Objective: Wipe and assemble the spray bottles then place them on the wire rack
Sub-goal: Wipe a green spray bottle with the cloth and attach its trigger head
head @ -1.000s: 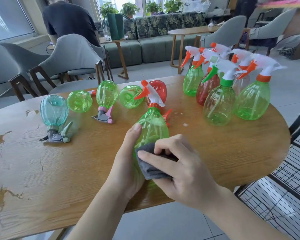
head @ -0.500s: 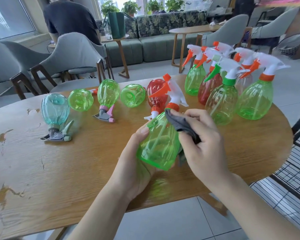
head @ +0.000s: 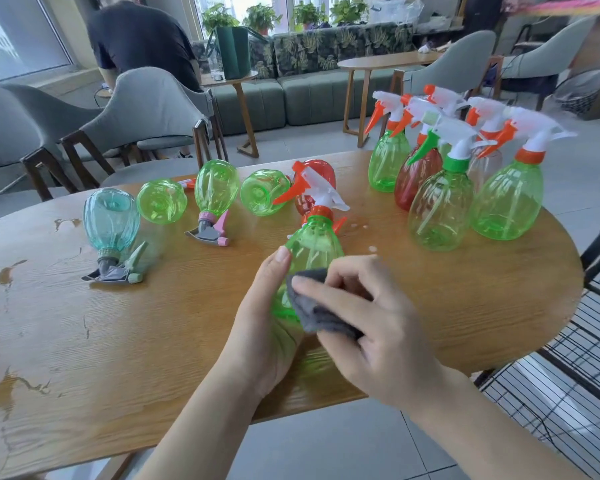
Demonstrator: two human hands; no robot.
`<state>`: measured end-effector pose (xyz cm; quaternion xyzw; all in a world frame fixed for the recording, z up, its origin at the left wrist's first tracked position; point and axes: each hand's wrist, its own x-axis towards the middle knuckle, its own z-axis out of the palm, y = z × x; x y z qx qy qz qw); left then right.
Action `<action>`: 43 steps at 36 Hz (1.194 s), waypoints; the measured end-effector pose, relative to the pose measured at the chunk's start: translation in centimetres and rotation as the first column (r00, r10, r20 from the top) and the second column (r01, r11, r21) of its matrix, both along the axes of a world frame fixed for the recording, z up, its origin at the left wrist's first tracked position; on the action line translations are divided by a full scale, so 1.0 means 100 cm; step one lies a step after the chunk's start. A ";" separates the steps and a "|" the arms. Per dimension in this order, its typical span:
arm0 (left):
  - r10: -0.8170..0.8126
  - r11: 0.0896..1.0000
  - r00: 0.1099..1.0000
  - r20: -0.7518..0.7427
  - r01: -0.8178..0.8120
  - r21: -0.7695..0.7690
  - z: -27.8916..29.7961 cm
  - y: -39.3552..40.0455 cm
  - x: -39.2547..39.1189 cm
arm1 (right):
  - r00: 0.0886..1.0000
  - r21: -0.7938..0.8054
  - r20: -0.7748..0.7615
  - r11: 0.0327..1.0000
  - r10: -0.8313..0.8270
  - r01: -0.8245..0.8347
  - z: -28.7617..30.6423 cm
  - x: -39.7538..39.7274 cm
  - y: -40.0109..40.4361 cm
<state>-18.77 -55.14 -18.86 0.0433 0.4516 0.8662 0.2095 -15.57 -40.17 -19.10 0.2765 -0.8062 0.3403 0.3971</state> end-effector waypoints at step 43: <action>-0.017 0.999 1.000 0.003 0.017 0.044 0.005 -0.002 0.000 | 0.999 -0.040 0.045 0.999 -0.013 0.015 -0.002 0.000 0.005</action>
